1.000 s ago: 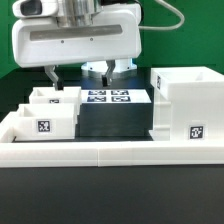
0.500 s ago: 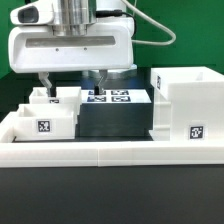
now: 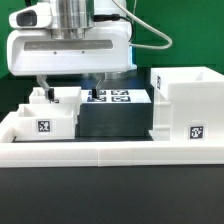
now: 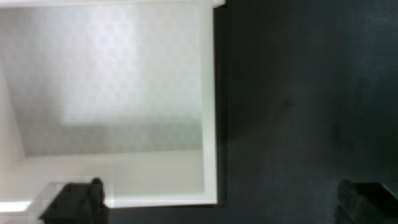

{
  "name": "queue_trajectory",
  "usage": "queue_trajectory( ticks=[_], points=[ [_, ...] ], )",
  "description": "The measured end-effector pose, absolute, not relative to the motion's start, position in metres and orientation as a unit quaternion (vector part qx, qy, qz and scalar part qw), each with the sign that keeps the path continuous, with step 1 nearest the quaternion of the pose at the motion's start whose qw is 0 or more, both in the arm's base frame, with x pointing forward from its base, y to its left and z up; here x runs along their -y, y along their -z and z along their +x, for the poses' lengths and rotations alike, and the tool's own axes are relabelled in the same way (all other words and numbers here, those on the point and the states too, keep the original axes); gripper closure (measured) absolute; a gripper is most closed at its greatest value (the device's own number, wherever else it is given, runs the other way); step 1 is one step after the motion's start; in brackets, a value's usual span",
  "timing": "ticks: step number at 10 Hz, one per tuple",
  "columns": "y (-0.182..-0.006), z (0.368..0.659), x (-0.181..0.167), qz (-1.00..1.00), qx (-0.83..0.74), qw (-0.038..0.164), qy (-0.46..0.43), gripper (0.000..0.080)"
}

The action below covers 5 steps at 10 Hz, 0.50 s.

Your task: Assemble drawer

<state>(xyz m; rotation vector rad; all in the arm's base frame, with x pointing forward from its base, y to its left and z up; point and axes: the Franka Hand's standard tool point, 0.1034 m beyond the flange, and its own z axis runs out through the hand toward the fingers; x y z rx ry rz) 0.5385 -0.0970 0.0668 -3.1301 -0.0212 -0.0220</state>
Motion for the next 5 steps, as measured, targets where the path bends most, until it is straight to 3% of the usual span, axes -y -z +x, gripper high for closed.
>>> queue_trajectory(
  ticks=[5],
  points=[
    [-0.038, 0.513, 0.096, -1.0, 0.014, -0.012, 0.019, 0.015]
  ],
)
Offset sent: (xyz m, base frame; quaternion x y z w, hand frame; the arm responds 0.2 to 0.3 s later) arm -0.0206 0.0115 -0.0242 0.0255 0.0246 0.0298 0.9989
